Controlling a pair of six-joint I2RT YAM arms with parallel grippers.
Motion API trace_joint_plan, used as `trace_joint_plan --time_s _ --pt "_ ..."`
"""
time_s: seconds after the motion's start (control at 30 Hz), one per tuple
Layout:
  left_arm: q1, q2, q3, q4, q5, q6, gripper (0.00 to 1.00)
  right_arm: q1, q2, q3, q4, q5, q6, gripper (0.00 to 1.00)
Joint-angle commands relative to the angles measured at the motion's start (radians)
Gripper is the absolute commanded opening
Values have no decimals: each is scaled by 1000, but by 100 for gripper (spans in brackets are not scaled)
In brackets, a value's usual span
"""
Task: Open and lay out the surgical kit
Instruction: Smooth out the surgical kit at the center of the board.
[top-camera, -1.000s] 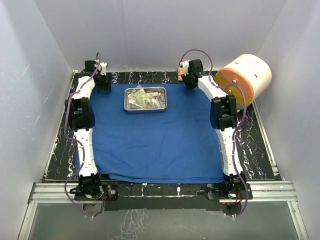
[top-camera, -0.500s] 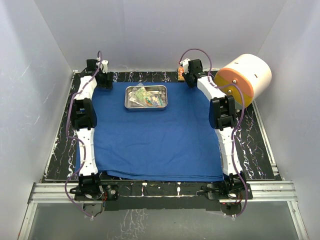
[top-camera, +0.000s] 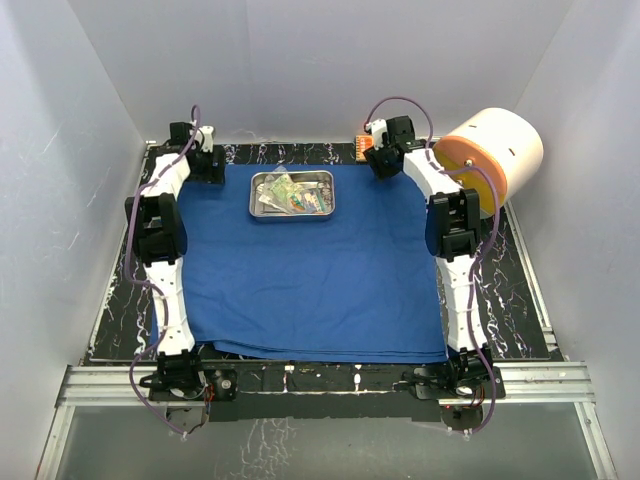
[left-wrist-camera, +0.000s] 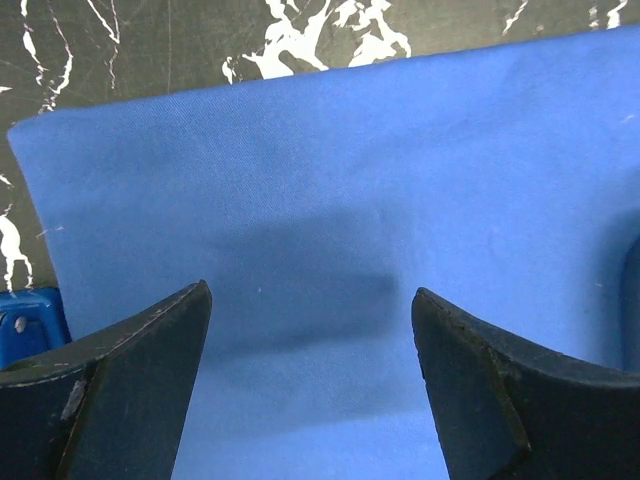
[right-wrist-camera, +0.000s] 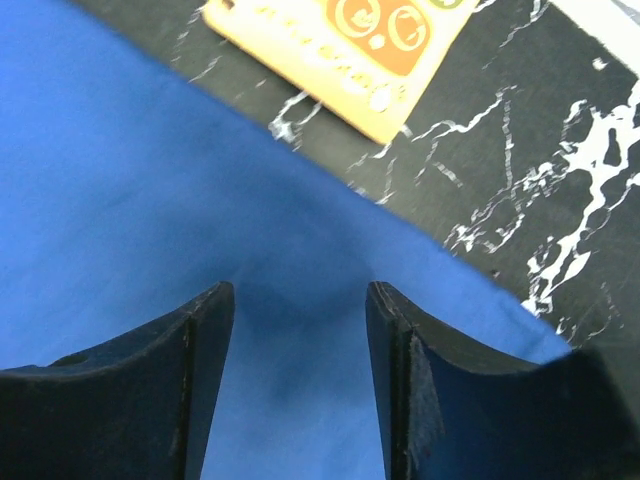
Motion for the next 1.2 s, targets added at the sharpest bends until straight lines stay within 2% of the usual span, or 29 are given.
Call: trace_joint_plan --time_s 0.0,0.1,0.17,0.37,0.5,0.63,0.73,0.9,0.97,1.0,1.07,1.17 --pt "2 -171 -5 -37 51 -24 81 11 -194 -41 -55 -102 37 57" --pt "1 -249 -42 -45 82 7 82 13 -295 -126 -68 -124 37 61" --pt "2 -330 -119 -44 121 56 82 17 -371 -188 -87 -141 32 63" --pt "1 -737 -577 -4 286 286 84 52 -596 -450 -111 -224 6 65" --pt "-46 -971 -799 -152 322 492 85 118 -722 -624 -92 -220 -15 65" --pt "-173 -1153 -946 -369 241 710 86 153 -794 -744 -44 -237 2 66" --pt "-268 -1239 -1015 -496 197 781 87 154 -842 -782 -34 -278 23 66" --pt "-302 -1285 -1052 -570 140 734 86 214 -881 -828 -63 -458 -6 66" --pt "-301 -1302 -1052 -517 115 626 86 279 -912 -873 -37 -485 -20 67" --pt "-278 -1317 -1056 -411 78 485 86 349 -956 -959 61 -508 -5 68" --pt "-211 -1305 -1046 -318 58 394 87 404 -997 -1034 166 -535 21 71" --pt "-14 -1224 -985 -204 151 282 87 522 -1020 -1080 263 -490 29 76"
